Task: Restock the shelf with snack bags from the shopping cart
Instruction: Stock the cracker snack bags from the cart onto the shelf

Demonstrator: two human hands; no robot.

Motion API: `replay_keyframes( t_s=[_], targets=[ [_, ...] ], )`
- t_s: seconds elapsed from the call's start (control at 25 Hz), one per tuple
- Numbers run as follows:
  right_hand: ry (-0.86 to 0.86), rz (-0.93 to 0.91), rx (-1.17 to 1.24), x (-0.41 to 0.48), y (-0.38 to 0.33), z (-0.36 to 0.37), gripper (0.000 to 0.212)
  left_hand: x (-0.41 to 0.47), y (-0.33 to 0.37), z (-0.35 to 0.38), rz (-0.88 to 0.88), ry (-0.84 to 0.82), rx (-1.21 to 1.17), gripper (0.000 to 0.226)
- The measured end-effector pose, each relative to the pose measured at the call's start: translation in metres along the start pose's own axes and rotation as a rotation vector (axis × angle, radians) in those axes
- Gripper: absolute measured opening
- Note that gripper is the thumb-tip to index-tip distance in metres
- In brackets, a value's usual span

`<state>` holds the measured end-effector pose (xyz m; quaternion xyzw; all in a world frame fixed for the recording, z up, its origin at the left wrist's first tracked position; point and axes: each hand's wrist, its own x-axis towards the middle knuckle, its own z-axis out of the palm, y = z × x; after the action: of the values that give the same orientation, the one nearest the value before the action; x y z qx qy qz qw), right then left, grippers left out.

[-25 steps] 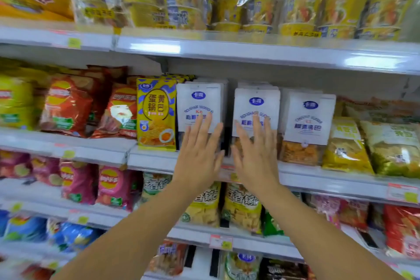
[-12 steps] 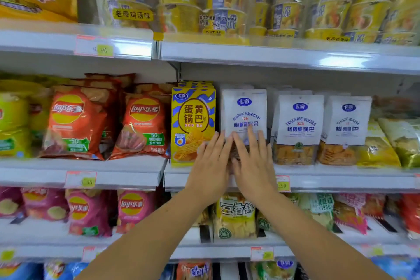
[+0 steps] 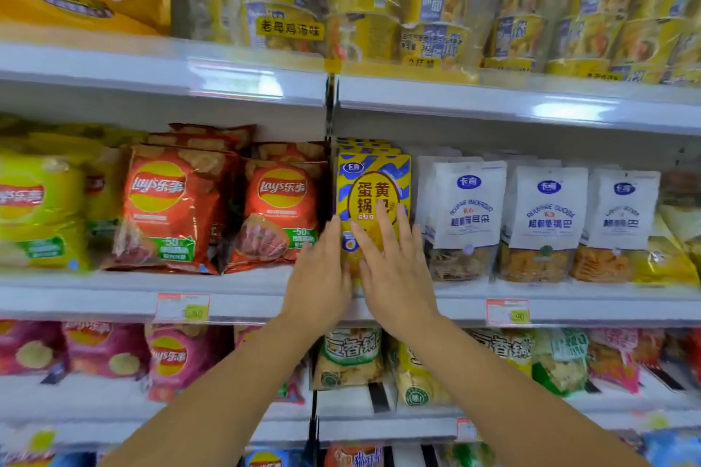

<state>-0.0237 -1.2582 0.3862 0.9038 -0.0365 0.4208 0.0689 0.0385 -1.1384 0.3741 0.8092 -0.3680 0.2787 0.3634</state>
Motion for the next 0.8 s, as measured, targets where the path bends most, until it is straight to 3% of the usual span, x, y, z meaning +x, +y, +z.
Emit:
replay_keyframes(
  t_s=[0.24, 0.4, 0.52, 0.64, 0.8],
  targets=[
    [-0.007, 0.095, 0.087, 0.003, -0.004, 0.018, 0.057, -0.001, -0.011, -0.004, -0.022, -0.138, -0.043, 0.074],
    [0.052, -0.057, 0.142, 0.021, -0.042, 0.011, 0.055, -0.001, -0.036, -0.053, 0.014, 0.121, 0.186, 0.064],
    [0.007, -0.12, 0.207, 0.041, -0.085, 0.011, 0.052, -0.008, -0.079, -0.104, -0.062, 0.216, 0.421, 0.062],
    [-0.095, -0.015, 0.263, 0.066, -0.126, 0.022, 0.051, -0.016, -0.133, -0.142, -0.113, 0.194, 0.591, 0.07],
    [-0.213, 0.193, 0.173, 0.103, -0.165, 0.048, 0.066, -0.012, -0.186, -0.164, -0.107, 0.123, 0.535, 0.08]
  ],
)
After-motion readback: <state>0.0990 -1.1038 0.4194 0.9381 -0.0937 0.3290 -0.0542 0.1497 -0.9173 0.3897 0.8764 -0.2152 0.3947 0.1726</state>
